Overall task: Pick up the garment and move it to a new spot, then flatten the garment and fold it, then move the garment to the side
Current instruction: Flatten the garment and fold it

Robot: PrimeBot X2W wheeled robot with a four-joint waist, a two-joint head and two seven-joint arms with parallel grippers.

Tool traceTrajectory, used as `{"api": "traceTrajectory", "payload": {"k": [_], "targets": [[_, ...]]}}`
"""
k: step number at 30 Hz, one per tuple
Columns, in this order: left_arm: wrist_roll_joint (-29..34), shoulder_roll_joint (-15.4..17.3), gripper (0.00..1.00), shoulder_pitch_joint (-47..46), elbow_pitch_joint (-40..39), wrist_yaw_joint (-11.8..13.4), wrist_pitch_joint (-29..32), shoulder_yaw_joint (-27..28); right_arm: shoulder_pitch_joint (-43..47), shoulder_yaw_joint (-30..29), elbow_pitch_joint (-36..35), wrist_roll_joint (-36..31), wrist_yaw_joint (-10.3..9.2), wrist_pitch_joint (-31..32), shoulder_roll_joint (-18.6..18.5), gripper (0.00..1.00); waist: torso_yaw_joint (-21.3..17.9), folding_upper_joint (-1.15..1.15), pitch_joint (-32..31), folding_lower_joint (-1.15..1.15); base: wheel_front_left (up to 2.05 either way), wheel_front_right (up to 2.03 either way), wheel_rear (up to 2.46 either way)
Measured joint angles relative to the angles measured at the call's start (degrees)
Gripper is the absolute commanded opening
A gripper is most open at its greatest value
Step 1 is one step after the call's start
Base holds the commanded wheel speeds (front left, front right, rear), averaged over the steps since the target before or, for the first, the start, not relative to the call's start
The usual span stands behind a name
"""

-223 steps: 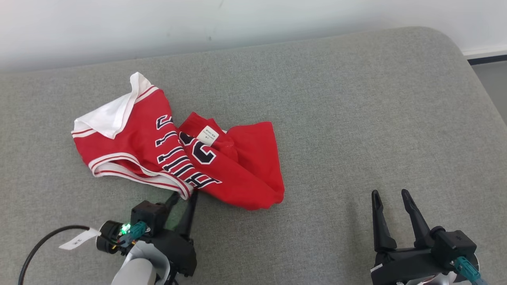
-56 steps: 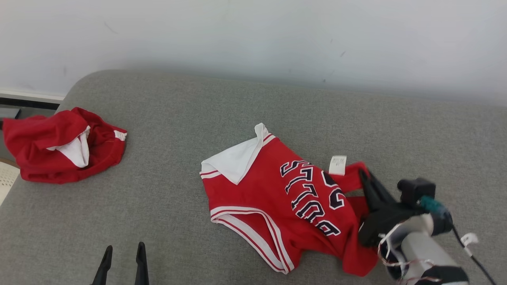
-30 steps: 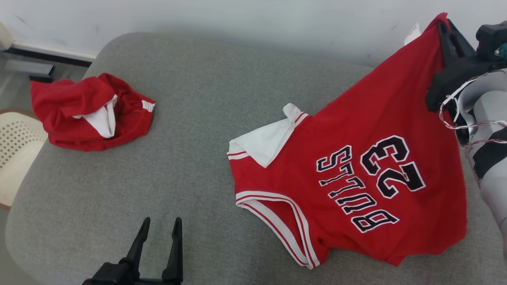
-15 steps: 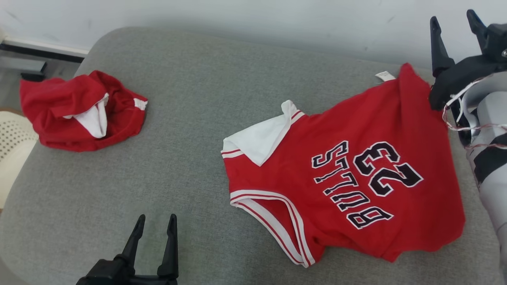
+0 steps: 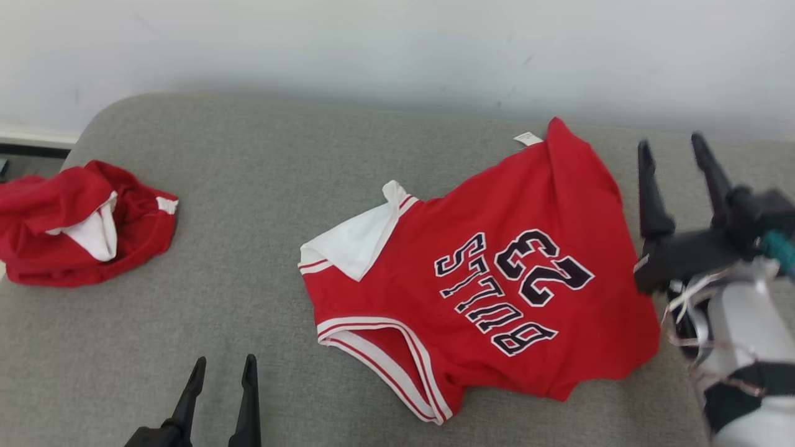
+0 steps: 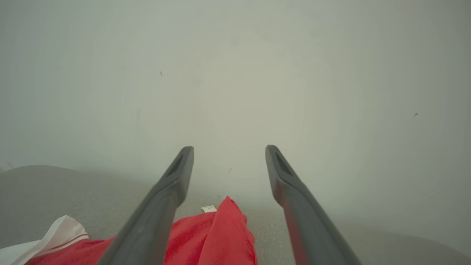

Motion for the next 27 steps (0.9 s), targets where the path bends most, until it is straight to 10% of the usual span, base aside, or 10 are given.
{"api": "traceTrajectory", "payload": {"k": [16, 27], "targets": [[0.6, 0.0, 1.00, 2.6, -0.3, 0.0, 0.0, 0.5, 30.6, -1.4, -23.0, -1.2, 0.00, 0.0, 10.9, 1.00, -4.9, -0.01, -4.2, -0.01, 0.00, 0.00, 0.00], [0.6, 0.0, 1.00, 2.6, 1.1, 0.0, 0.0, -6.9, 35.9, -1.0, -23.4, -0.5, 0.00, 0.0, 12.2, 1.00, -6.3, -0.01, -4.9, 0.00, 0.00, 0.00, 0.00]]}}
